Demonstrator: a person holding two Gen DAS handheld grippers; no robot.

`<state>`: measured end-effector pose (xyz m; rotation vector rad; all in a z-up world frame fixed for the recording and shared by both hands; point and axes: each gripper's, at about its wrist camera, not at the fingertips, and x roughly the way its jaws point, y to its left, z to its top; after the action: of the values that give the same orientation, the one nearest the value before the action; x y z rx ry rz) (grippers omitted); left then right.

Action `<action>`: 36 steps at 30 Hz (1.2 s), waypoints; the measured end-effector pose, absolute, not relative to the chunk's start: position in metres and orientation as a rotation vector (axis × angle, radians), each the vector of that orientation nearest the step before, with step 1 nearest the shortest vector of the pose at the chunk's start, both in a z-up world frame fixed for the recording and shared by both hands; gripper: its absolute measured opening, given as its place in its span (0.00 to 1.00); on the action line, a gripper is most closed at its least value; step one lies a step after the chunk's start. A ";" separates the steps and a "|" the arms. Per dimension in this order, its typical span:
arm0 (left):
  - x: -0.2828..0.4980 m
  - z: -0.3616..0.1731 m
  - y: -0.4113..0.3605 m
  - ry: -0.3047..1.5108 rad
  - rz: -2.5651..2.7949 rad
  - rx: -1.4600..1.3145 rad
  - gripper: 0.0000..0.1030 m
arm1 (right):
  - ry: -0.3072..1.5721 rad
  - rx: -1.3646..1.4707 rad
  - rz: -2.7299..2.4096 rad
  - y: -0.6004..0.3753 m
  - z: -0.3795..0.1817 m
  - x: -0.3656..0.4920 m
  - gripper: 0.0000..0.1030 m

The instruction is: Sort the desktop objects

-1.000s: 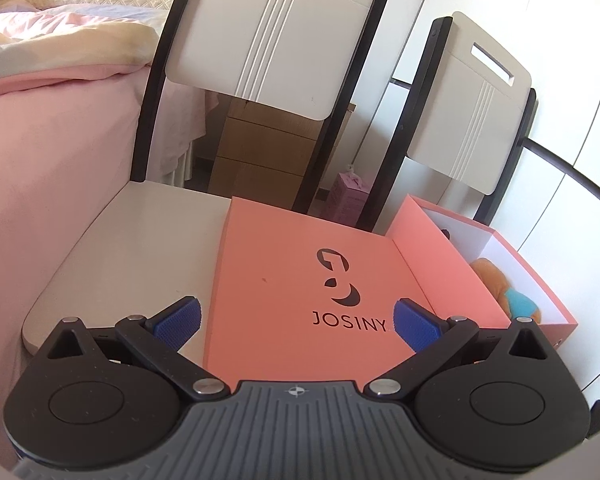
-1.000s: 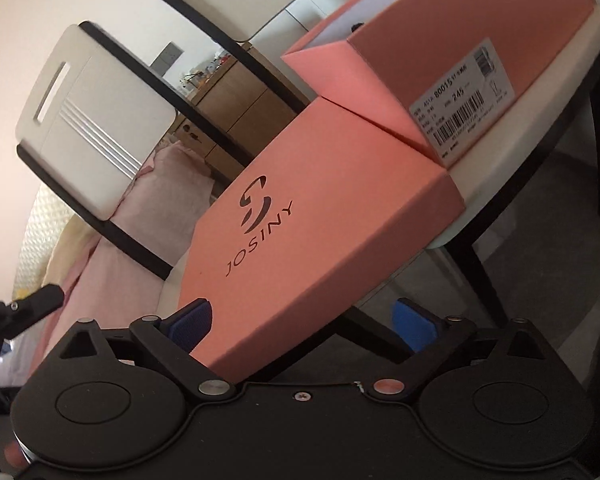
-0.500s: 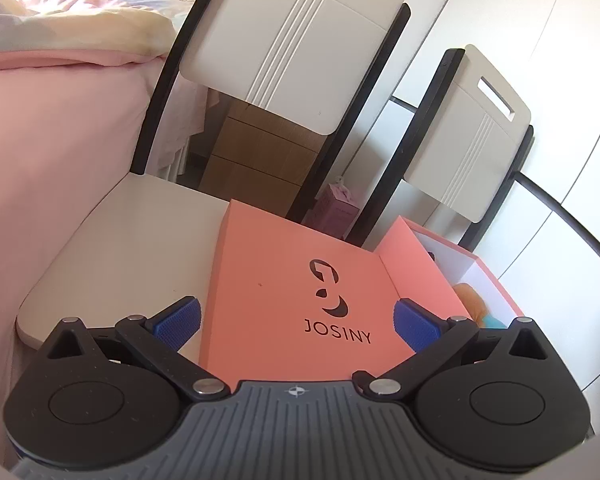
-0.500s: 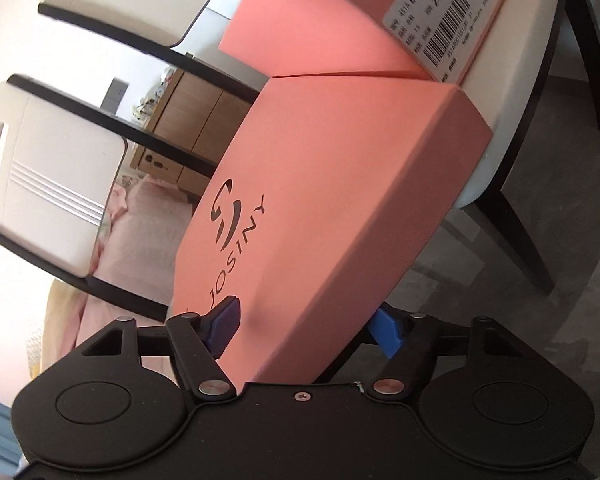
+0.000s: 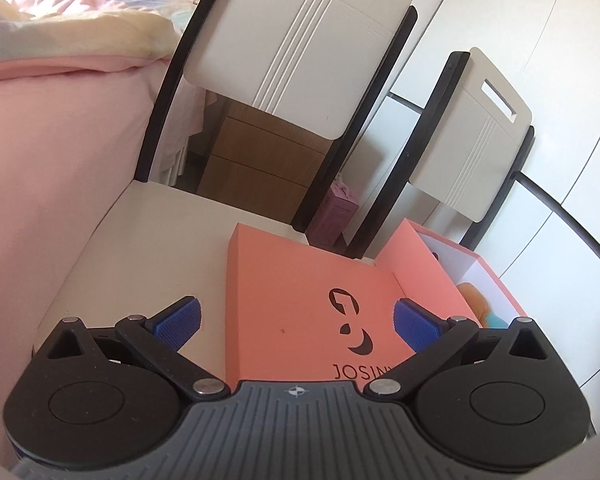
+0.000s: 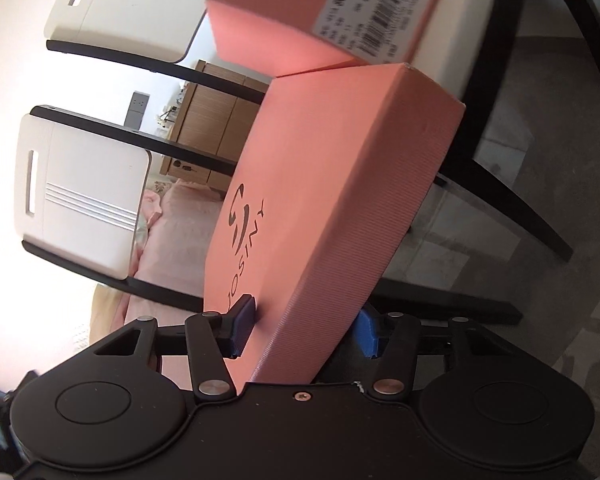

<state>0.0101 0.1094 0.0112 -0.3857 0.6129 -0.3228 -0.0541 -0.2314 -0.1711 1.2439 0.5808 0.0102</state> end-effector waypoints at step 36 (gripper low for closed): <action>0.083 -0.137 0.153 1.034 -0.684 -0.805 1.00 | 0.555 1.188 0.109 -0.271 -0.172 -0.107 0.50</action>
<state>0.0828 0.1531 -0.1370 -0.8051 1.0344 -0.6843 -0.1068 -0.2709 -0.1718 1.1885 0.5554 0.1092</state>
